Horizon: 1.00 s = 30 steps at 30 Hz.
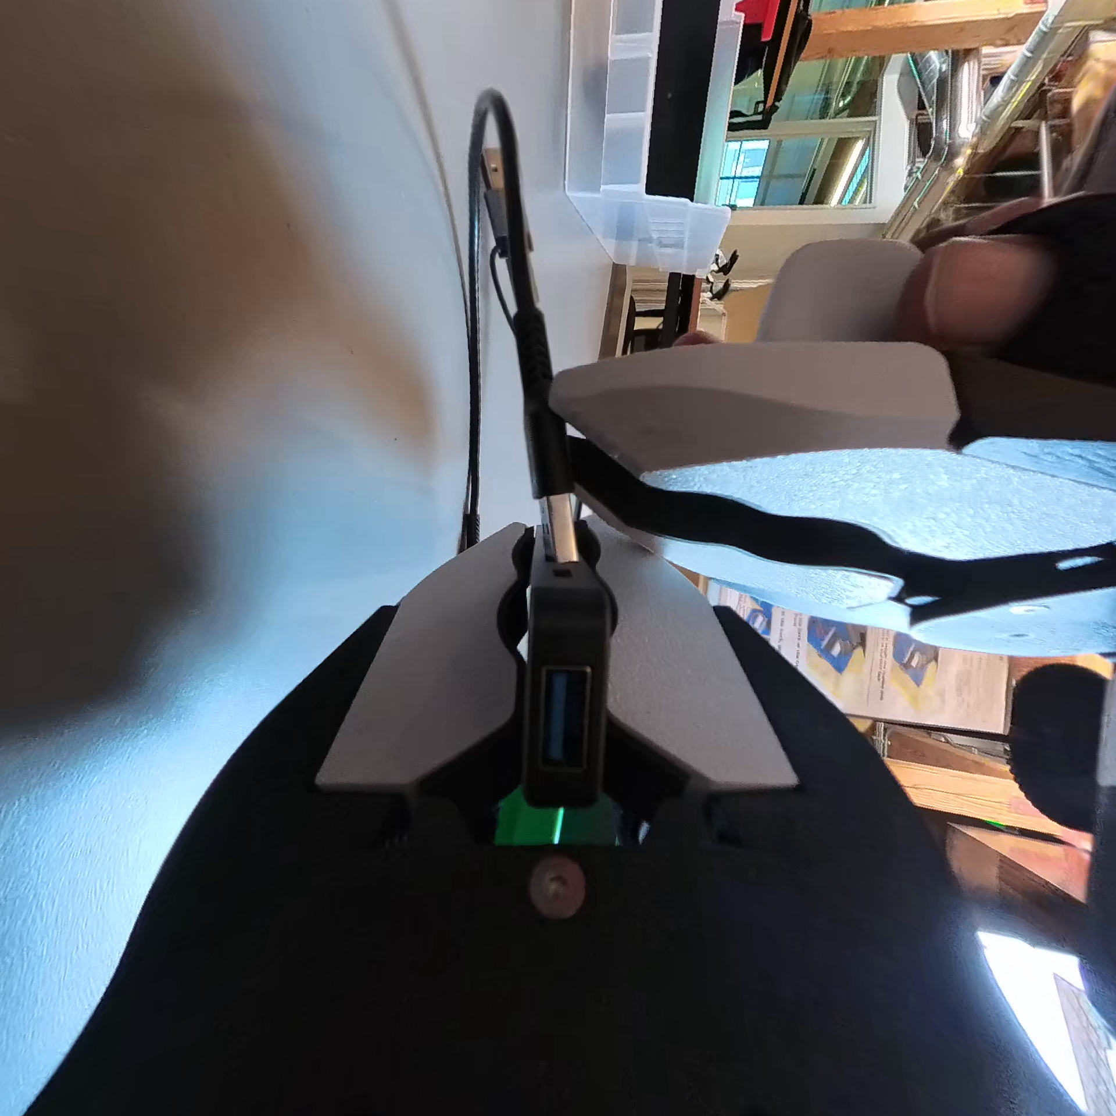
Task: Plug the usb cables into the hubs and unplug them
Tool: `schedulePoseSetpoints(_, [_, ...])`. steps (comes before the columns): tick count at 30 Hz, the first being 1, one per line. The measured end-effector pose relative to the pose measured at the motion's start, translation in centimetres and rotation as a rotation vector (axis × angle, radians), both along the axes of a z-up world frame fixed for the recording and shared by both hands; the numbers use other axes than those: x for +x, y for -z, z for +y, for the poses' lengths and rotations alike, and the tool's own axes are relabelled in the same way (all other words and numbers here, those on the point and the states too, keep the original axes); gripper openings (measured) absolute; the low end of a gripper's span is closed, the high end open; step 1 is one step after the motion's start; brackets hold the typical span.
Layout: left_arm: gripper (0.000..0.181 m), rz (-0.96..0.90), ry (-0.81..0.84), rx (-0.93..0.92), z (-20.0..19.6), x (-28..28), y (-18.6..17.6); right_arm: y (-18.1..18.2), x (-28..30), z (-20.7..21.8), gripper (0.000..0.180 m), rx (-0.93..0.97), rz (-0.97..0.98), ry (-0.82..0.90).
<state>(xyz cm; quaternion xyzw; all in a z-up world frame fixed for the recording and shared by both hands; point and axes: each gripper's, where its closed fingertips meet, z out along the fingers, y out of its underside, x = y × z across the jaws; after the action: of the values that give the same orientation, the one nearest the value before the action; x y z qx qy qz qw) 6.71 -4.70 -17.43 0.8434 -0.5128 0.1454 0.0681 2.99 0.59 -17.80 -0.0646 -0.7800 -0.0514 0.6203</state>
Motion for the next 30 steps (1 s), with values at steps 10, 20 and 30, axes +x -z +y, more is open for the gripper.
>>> schedulePoseSetpoints(10, [0.013,0.061,0.022,0.073,1.4,0.4,-1.4,-0.7,0.3,0.9,0.013,-0.007,0.027,0.042])
schedulePoseSetpoints(20, [0.0,-0.418,-0.031,0.271,2.4,6.5,-7.1,-2.2,-0.2,0.5,0.013,-0.129,0.097,0.041])
schedulePoseSetpoints(30, [0.02,-0.265,-0.055,0.66,3.0,-0.6,-7.7,-5.7,1.3,2.3,0.013,-0.265,0.21,0.025])
